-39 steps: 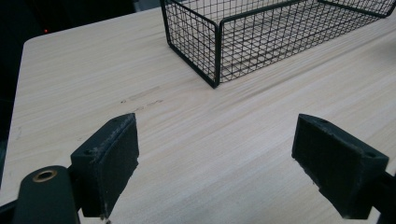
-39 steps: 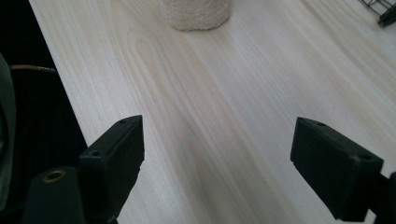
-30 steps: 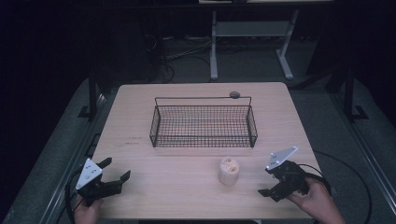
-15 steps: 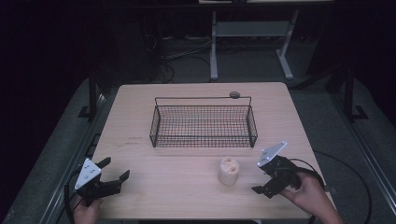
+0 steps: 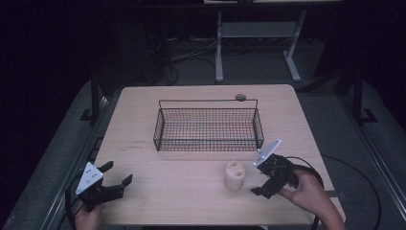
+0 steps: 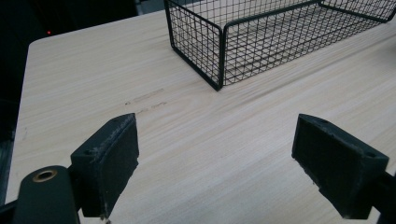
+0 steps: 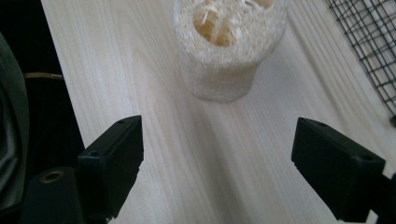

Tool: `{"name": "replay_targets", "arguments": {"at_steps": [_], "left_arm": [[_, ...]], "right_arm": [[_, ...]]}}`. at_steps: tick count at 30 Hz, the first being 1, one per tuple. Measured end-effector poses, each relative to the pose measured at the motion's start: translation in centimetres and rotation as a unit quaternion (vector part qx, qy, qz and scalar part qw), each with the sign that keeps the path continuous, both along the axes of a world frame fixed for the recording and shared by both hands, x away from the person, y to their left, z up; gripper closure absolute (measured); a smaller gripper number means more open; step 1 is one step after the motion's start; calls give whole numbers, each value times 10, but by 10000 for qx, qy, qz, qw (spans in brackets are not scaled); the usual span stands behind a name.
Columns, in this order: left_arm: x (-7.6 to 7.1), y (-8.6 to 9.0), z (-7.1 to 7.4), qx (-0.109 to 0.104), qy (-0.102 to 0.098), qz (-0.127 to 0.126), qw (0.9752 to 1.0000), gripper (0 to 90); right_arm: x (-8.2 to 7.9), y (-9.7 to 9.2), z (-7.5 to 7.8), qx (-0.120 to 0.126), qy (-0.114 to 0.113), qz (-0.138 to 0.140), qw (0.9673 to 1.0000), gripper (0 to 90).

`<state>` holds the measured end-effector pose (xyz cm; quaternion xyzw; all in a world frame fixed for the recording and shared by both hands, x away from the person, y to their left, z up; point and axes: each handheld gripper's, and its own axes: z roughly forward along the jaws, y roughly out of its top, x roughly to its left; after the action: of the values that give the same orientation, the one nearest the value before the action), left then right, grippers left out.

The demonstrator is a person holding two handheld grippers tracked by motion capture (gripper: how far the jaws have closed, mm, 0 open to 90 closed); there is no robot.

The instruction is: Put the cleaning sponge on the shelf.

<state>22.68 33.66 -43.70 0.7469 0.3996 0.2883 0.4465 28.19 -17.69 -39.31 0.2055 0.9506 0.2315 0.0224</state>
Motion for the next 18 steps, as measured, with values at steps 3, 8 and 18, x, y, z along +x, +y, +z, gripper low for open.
{"name": "replay_targets", "arguments": {"at_steps": [3, 8, 18], "left_arm": [[0, 1, 0, 6, -2, 12, 10000, 139], [0, 2, 0, -6, 5, 31, 10000, 139], [0, 2, 1, -3, -10, 20, 10000, 139]], "right_arm": [[3, 4, 3, 21, -9, 33, 10000, 165], [8, 10, 8, 71, -33, 82, 9999, 165], [17, 22, 7, 15, 43, 192, 9998, 162]]}}
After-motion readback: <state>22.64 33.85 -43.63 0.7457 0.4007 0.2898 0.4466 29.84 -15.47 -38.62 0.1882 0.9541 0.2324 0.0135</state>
